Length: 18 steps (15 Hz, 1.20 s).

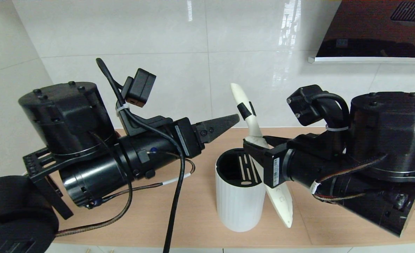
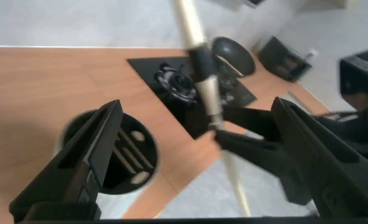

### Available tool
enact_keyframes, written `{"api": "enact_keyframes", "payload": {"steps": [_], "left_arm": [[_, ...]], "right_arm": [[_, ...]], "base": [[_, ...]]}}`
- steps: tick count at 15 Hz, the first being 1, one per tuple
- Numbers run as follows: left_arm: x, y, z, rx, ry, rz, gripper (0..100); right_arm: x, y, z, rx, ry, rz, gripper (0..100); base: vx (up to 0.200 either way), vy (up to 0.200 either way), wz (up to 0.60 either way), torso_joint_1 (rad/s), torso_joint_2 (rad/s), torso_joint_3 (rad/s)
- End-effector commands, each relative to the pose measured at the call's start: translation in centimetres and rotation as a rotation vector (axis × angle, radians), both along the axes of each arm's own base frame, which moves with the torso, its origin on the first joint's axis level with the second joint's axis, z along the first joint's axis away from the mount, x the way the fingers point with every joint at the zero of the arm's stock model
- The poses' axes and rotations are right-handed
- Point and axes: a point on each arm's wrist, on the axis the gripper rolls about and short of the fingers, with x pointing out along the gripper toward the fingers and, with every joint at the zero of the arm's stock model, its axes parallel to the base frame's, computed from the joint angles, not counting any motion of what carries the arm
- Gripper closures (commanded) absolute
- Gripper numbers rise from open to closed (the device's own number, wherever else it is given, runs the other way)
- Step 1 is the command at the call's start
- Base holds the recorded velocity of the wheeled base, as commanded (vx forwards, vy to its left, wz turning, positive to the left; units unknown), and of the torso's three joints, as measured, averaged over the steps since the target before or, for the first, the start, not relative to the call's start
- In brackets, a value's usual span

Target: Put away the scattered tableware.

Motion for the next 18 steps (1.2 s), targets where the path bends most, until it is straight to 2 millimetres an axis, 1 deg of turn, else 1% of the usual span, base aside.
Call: {"api": "enact_keyframes", "payload": {"steps": [1,6,7,9,12,18], "left_arm": [[0.0,-0.4,-0.4,0.007,0.010,-0.010,0],[0.5,-1.1,-1.2,0.013,0.017,-0.016,0],[0.4,-1.2,-1.2,0.010,0.013,-0.021,0],[0.5,-1.5,-1.5,0.010,0.016,-0.021,0],[0.4,-1.8,-1.6,0.009,0.015,-0.027,0],[0.6,-2.0,-2.0,0.017,0.023,-0.010,0]], "right_arm": [[-0.5,0.6,-0.4,-0.009,0.007,0.026,100],[-2.0,1.7,-0.8,-0.020,0.017,0.091,100],[-2.3,2.2,-1.4,-0.030,0.033,0.107,100],[-2.5,2.7,-1.8,-0.034,0.046,0.120,100],[-3.0,3.0,-1.9,-0.033,0.047,0.140,100],[-3.1,3.0,-2.0,-0.039,0.046,0.130,100]], "base": [[0.000,0.000,0.00,0.000,0.00,0.000],[0.000,0.000,0.00,0.000,0.00,0.000],[0.000,0.000,0.00,0.000,0.00,0.000],[0.000,0.000,0.00,0.000,0.00,0.000],[0.000,0.000,0.00,0.000,0.00,0.000],[0.000,0.000,0.00,0.000,0.00,0.000]]}}
